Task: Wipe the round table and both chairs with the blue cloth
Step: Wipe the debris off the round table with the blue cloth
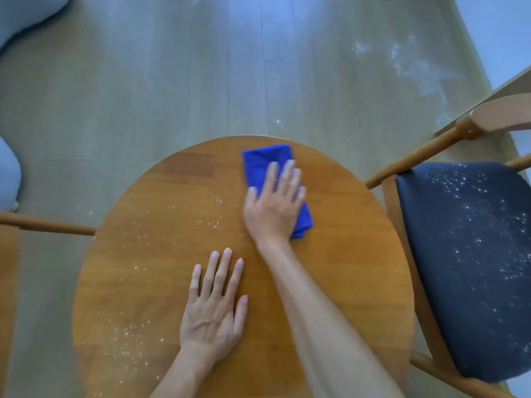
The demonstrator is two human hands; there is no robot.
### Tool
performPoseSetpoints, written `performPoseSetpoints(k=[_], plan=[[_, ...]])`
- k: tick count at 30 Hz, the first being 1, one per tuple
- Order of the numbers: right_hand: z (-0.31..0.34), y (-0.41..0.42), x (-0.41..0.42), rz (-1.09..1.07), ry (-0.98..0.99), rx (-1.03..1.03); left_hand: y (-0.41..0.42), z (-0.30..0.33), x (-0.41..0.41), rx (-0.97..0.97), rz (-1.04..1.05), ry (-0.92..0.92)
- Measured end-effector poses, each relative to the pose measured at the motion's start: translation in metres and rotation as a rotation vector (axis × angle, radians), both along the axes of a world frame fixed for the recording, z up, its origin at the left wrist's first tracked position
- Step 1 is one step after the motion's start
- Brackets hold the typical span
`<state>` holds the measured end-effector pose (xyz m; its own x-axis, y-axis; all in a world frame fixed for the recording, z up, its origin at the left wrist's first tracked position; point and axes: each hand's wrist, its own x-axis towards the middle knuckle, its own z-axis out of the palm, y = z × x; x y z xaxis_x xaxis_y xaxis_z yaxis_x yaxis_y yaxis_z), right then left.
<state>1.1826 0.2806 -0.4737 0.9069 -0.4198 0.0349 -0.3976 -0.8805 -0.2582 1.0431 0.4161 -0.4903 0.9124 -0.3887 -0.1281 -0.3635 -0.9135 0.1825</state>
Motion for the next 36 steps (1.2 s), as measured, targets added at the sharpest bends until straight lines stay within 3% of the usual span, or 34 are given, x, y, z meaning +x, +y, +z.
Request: performPoseSetpoints(k=[3,5,7,9,12,15,17,20,26,29,31,33,36], plan=[[0.001,0.041,-0.013,0.461,-0.025,0.003,0.001,0.0,0.001,0.011,-0.017,0.002],[0.003,0.024,-0.019,0.729,-0.044,0.022,0.002,0.0,-0.001,0.012,-0.026,-0.009],[0.006,-0.015,-0.021,0.811,-0.039,0.004,0.001,0.002,-0.002,0.009,-0.029,-0.003],[0.006,-0.067,-0.033,0.636,-0.029,-0.021,0.001,0.004,-0.001,0.005,-0.033,-0.001],[0.006,-0.135,-0.082,0.117,-0.003,-0.098,-0.001,0.007,-0.001,0.014,-0.03,0.01],[0.004,-0.138,-0.109,-0.3,0.032,-0.059,-0.003,0.011,0.0,0.018,-0.026,0.024],[0.005,-0.114,-0.087,-0.437,0.012,-0.008,-0.003,0.011,-0.001,0.023,-0.029,0.021],[0.007,-0.057,-0.025,-0.32,0.023,0.021,-0.001,0.01,0.0,0.012,-0.029,0.006],[0.006,0.094,0.022,0.52,0.059,0.046,0.003,0.0,-0.002,0.011,-0.091,-0.096],[0.008,0.096,0.007,0.905,0.03,0.095,0.004,-0.001,-0.004,-0.066,-0.066,-0.147],[0.009,0.059,0.006,1.042,0.007,0.093,0.003,0.0,-0.004,-0.135,-0.042,-0.156],[0.008,0.006,0.005,0.935,-0.015,0.044,0.003,0.0,-0.002,-0.13,-0.058,-0.157],[0.007,-0.084,-0.02,0.353,-0.035,-0.042,0.004,0.001,-0.001,-0.109,-0.066,-0.147]])
